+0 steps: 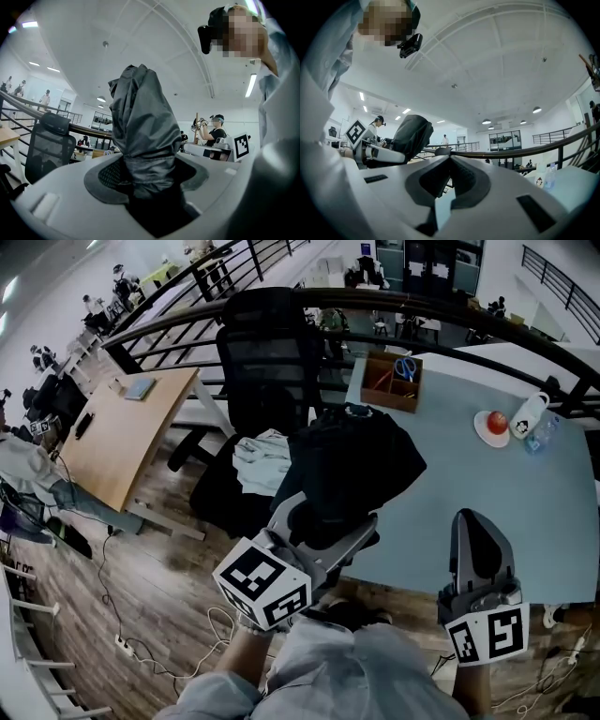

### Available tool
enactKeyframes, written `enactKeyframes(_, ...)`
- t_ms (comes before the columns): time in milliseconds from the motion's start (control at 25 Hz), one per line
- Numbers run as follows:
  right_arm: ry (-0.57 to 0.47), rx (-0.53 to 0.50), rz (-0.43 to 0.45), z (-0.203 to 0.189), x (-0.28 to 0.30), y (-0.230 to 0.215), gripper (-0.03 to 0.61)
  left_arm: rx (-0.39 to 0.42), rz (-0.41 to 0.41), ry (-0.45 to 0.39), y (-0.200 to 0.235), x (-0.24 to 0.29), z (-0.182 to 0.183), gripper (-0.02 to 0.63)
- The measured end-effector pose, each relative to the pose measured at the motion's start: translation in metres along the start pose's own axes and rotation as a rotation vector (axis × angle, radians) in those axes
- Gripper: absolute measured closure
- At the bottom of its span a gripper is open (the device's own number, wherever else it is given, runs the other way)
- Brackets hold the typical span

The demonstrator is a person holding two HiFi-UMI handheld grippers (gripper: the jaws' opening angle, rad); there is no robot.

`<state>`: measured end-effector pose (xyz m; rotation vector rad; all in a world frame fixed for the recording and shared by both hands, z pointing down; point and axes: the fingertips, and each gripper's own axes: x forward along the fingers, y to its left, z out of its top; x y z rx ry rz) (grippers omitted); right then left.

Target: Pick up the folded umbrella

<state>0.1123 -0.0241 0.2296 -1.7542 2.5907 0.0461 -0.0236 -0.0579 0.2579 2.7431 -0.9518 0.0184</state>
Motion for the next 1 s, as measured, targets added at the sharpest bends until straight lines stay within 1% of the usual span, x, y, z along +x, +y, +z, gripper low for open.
enactKeyframes(1000,0.033,-0.016,0.013,-0.0039,-0.0076,0.0077,0.580,-0.006,-0.015,0.006,-0.0054,-0.0031,-0.0056,0.333)
